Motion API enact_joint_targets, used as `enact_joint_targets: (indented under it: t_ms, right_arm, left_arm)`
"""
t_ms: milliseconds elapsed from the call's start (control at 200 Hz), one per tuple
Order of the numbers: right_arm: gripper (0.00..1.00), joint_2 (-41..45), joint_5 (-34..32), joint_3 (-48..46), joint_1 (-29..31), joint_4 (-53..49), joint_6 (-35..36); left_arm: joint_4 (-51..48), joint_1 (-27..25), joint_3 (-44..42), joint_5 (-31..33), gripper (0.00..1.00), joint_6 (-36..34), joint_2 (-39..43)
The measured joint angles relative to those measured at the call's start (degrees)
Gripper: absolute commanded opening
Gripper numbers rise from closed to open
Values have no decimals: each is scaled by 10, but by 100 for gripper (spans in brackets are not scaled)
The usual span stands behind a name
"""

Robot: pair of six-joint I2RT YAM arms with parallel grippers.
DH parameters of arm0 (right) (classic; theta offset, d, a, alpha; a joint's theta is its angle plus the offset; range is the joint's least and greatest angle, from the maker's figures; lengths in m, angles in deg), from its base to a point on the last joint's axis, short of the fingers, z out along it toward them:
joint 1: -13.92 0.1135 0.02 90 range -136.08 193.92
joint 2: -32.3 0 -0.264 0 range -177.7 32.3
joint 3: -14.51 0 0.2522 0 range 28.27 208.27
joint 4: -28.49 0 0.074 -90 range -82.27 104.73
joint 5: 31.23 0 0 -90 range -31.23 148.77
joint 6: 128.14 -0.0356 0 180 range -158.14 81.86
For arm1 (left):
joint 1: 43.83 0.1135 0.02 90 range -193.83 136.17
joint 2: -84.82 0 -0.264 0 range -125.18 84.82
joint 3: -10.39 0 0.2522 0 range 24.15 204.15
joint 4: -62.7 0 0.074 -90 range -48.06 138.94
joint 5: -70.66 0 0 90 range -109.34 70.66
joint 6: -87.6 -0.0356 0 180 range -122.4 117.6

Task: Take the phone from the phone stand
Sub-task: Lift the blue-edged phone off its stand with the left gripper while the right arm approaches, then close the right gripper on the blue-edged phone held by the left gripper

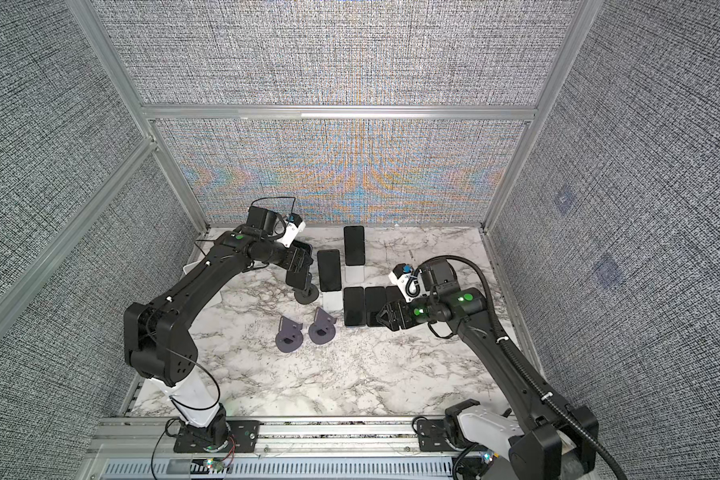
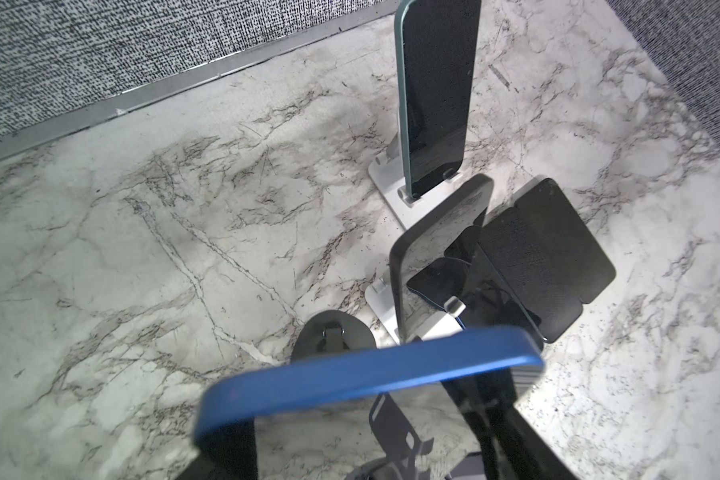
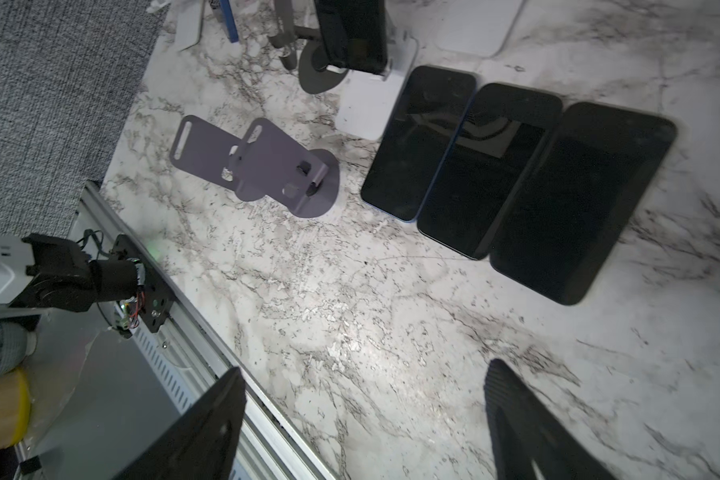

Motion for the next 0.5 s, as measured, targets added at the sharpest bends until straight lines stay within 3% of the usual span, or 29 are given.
enact_joint_targets:
  t_ms: [250,500]
  right_arm:
    - [63,-84,58,7,63,139,-17]
    - [52,-198,76,53,123,272,-87]
  left_arm:
    - [-47,-7,-27,-64,38,113,23]
    - [-9,-29,-98,-144,37,258,62]
